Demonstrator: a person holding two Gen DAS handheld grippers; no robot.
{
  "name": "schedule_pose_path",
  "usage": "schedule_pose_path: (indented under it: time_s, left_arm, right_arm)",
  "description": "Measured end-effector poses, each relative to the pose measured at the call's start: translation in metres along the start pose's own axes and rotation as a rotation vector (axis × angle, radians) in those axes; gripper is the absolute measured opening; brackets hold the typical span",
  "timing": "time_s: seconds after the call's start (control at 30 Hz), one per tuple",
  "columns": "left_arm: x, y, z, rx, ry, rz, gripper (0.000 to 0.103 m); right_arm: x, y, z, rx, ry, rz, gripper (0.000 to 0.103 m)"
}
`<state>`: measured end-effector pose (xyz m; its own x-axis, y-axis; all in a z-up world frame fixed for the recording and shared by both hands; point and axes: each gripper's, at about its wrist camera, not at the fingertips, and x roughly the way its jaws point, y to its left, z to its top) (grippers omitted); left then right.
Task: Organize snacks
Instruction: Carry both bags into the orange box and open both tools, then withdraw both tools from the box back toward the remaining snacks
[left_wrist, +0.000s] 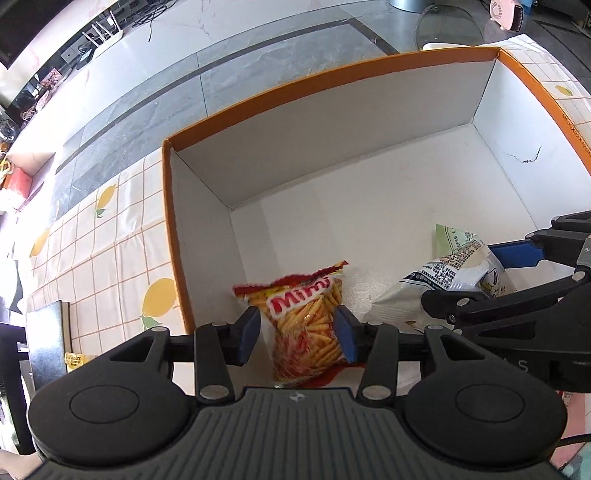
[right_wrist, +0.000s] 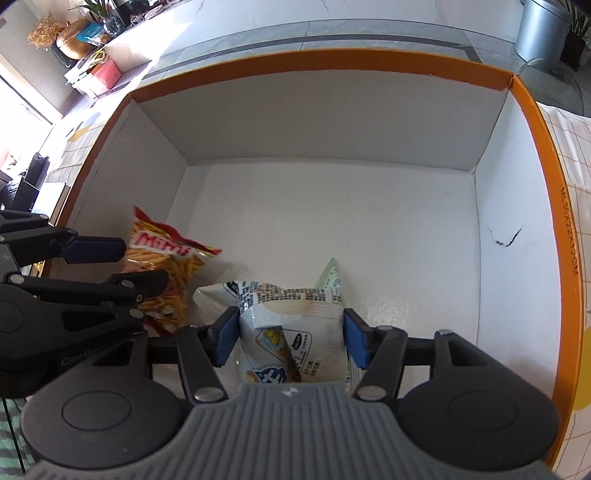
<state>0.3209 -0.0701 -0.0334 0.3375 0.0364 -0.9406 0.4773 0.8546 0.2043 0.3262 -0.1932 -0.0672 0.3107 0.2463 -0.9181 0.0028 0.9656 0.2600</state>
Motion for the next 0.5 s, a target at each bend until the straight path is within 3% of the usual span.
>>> schedule_pose_path:
  time_s: [0.17,0.37,0.5]
  left_arm:
    - [-0.017,0.013,-0.003,-0.03,-0.044,-0.055,0.068]
    - [-0.039,0.018,-0.012,-0.033,-0.095,-0.052,0.069]
    - [-0.05,0.019,-0.018,-0.058,-0.116,-0.071,0.069]
  right_arm:
    - [0.002,0.002,0.0,0.035,-0.001,-0.012,0.06]
    - [0.001,0.01,-0.001,0.051,-0.005,0.007,0.061]
    - [-0.004,0.016,-0.002,0.053,-0.016,0.009,0.07]
